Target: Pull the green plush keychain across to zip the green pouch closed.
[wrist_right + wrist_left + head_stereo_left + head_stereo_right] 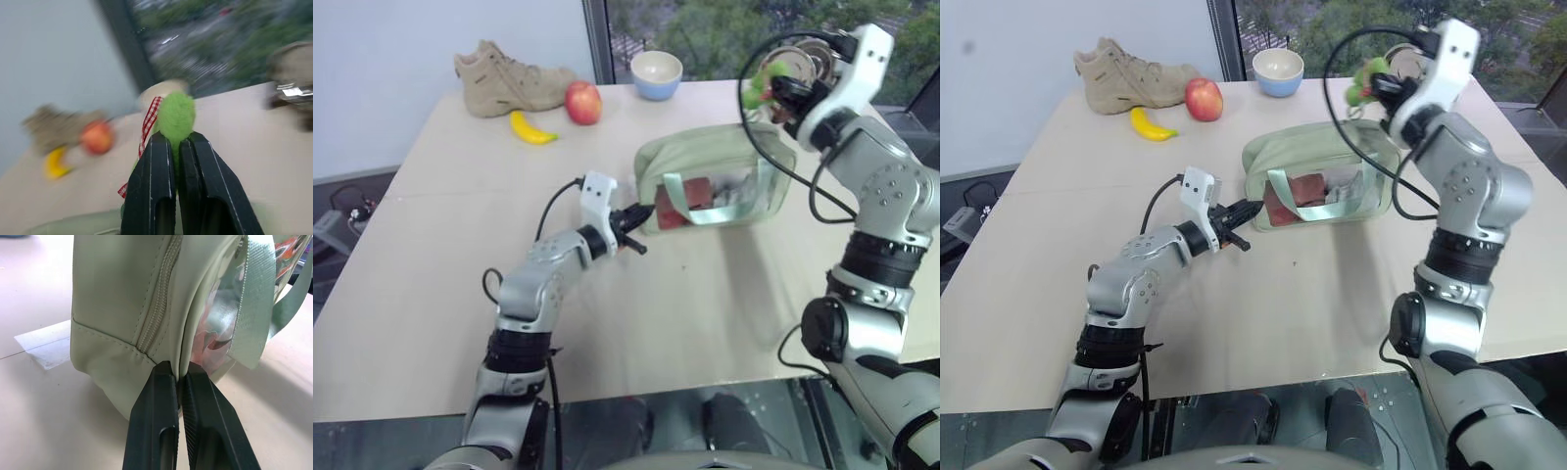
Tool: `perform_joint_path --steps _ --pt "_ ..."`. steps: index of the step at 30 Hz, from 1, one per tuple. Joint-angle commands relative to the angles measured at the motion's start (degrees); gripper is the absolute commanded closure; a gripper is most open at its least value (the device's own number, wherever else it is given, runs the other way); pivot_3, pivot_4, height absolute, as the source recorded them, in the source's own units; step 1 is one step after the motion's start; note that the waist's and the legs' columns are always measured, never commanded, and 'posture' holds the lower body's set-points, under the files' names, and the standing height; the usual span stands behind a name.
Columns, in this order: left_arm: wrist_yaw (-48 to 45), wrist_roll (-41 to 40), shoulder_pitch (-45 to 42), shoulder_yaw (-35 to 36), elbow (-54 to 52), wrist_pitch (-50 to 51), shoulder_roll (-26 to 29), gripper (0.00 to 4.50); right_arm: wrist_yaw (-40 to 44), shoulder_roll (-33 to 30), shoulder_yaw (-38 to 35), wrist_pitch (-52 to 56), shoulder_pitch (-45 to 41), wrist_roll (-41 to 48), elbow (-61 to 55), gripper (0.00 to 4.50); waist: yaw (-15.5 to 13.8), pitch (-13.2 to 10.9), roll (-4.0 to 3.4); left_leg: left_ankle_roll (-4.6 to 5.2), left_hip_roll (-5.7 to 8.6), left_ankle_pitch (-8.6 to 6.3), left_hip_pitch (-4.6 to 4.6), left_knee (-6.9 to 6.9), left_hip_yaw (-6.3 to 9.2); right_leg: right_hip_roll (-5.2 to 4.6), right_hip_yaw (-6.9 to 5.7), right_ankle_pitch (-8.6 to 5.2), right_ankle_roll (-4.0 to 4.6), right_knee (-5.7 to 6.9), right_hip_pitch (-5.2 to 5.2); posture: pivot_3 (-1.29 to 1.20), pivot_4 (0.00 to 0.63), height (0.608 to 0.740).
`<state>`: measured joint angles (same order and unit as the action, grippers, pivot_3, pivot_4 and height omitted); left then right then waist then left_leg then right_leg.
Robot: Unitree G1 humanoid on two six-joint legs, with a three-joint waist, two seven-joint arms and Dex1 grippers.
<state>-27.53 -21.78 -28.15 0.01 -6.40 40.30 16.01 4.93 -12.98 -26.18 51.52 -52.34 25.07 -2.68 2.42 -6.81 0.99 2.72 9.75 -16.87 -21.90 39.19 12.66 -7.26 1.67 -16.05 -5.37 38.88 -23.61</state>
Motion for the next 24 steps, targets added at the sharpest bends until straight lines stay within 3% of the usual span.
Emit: perform_joint_path --steps 1,6,10,16,24 --pt "1.7 -0.5 0.2 1.8 2.5 2.2 -0.2 4.5 -2.7 -2.3 -3.5 -6.8 1.4 -1.2 -0.7 4.41 0.0 0.0 -0.04 0.0 0.0 0.0 0.02 0.0 -0.04 0.0 0.04 0.0 0.0 0.0 0.0 0.0 0.15 0.74" --pt "2.7 -1.6 -0.6 2.9 3.5 3.2 -0.9 4.5 -10.8 -2.3 -9.6 -10.0 6.8 -2.0 9.8 4.41 -0.1 0.1 -0.03 0.0 0.0 0.0 0.08 0.0 -0.05 0.02 0.05 0.0 0.0 0.0 0.09 0.0 0.15 0.74" --pt "3.6 -2.3 -1.0 3.6 4.0 3.9 -1.3 4.5 -10.9 -3.5 -2.4 -9.7 12.9 -6.9 13.1 4.41 0.0 0.2 -0.19 0.0 0.0 0.0 0.09 -0.01 -0.06 0.02 0.07 0.0 0.0 -0.01 0.11 0.0 0.15 0.74" --pt "4.7 -3.3 -1.3 4.3 4.0 4.7 -1.5 4.5 -5.6 -10.8 17.5 -17.5 21.0 -20.7 17.8 4.41 -0.1 0.8 -0.18 0.0 -0.02 0.0 0.23 0.0 -0.18 0.08 0.21 0.0 -0.01 -0.09 0.12 0.0 0.15 0.74" --pt "-1.8 -5.4 -0.1 3.0 2.5 1.0 0.2 4.5 1.6 -10.2 15.2 -20.9 20.6 -14.2 14.8 4.41 -0.1 0.9 -0.06 0.0 -0.04 0.0 0.33 -0.05 -0.2 0.11 0.28 0.0 0.0 -0.18 0.21 0.0 0.15 0.74"
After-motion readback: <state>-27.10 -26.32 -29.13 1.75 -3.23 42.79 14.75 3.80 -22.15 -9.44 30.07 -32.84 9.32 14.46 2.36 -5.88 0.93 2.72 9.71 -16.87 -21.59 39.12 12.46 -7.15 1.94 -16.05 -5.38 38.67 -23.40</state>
